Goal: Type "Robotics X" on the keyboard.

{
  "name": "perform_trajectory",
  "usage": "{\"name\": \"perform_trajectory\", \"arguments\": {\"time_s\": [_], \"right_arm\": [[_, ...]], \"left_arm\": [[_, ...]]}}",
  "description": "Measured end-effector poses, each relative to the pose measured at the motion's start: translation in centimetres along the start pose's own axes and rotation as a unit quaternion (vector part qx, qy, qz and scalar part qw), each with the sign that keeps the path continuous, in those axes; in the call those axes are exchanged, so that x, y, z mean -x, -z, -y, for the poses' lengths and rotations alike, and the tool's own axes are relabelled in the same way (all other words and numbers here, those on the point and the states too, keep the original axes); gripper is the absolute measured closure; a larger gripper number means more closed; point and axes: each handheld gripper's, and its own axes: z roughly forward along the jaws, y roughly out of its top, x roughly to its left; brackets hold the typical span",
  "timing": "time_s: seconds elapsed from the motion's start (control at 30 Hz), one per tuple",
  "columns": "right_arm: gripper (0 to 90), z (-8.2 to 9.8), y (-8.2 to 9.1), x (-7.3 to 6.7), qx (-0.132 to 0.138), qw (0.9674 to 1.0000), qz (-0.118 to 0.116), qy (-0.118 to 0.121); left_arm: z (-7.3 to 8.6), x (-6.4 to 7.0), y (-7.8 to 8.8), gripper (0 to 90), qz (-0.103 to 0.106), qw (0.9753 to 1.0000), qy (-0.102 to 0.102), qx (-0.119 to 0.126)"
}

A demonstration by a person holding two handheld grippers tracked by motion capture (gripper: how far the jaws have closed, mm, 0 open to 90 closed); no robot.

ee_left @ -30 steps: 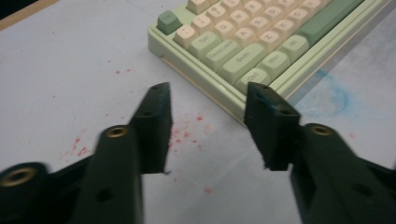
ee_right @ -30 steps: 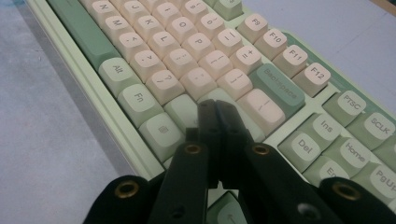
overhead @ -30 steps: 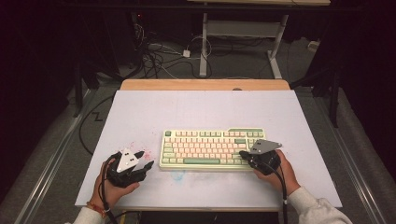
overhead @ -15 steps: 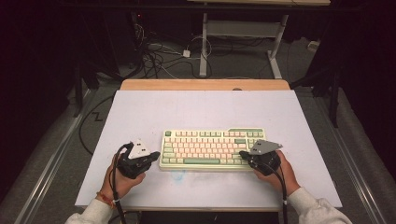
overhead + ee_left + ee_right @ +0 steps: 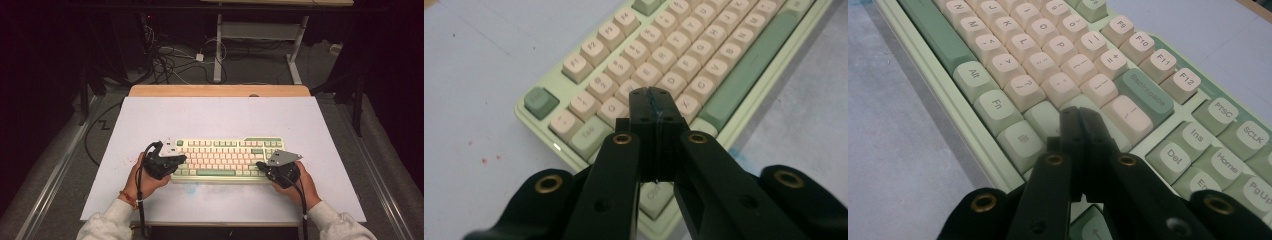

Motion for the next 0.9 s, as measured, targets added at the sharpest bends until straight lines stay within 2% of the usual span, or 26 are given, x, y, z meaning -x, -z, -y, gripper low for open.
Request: {"name": "perform_trajectory", "arguments": {"time_s": [0.47, 0.83, 0.9], "right_arm": [[90.0, 0.0, 0.0, -0.1, -0.001, 1.0000, 0.002, 0.002], [90.0, -0.1, -0.1, -0.1, 0.000, 1.0000, 0.001, 0.003], [90.0, -0.1, -0.1, -0.1, 0.000, 1.0000, 0.001, 0.004]], "left_arm": [[-3.5, 0.4, -3.3, 87.4, 0.020, 0.9995, -0.022, -0.011], [-5.1, 0.8, -6.0, 87.5, 0.023, 0.9985, -0.035, -0.037], [-5.2, 1.0, -6.4, 87.4, 0.017, 0.9982, -0.038, -0.043]]}}
